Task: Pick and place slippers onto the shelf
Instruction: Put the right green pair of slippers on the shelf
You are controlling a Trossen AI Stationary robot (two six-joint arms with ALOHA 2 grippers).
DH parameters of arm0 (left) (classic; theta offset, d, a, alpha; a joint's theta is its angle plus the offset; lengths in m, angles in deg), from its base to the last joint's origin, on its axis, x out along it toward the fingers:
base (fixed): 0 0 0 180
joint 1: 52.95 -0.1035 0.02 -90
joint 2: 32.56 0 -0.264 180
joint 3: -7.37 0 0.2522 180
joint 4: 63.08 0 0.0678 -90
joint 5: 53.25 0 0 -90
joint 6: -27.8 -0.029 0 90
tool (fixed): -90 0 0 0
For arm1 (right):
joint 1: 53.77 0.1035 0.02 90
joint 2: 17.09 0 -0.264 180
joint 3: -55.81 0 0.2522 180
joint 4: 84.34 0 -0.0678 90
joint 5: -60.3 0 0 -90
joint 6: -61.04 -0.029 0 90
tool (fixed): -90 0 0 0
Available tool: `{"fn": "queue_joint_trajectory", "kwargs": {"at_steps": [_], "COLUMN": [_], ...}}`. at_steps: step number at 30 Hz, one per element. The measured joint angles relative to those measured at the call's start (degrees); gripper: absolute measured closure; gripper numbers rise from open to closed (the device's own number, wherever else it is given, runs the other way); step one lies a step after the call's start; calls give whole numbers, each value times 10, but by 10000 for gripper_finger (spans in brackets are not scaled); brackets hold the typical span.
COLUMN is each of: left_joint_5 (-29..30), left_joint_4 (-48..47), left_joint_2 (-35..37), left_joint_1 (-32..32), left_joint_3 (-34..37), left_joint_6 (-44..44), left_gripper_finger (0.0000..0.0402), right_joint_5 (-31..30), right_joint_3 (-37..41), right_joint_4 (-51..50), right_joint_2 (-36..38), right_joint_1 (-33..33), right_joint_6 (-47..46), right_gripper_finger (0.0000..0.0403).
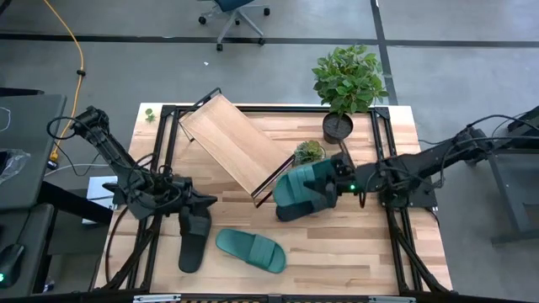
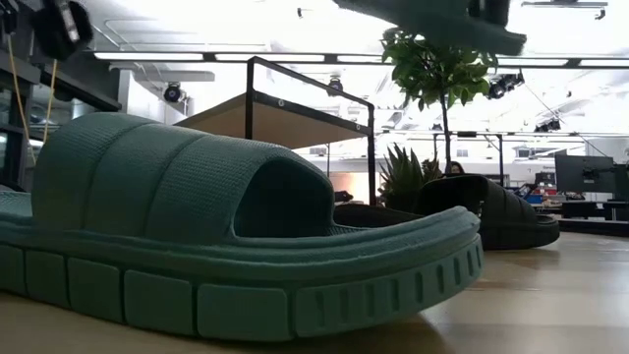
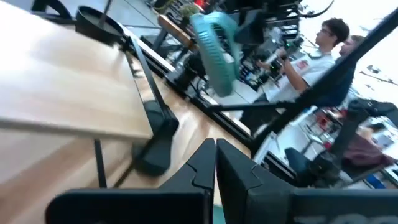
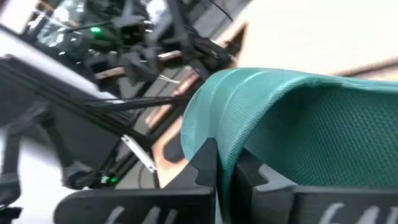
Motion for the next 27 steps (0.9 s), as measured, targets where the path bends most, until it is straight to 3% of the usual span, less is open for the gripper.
{"fn": "queue_joint_trajectory", "kwargs": {"at_steps": [11,16,27], "left_joint_5": [-57,-109,-195], "left_joint_4": [0,-1,0], "left_joint_2": [-42,-60,-96], "left_joint_1": [-143,-190,-276], "left_joint_3": [-84,-94,-122], "left_joint_6": [-99,-95,-135], "left_gripper_finger": [310,302,290], "right_joint_5": [56,109,108], "right_joint_3": [-30,-30,-30], "right_joint_4": [7,56,126], "right_joint_2": [-6,-29,-66], "right_joint_1": [-71,-99,-151], "right_joint_6": [101,122,145], "right_gripper_finger": [402,402,402]}}
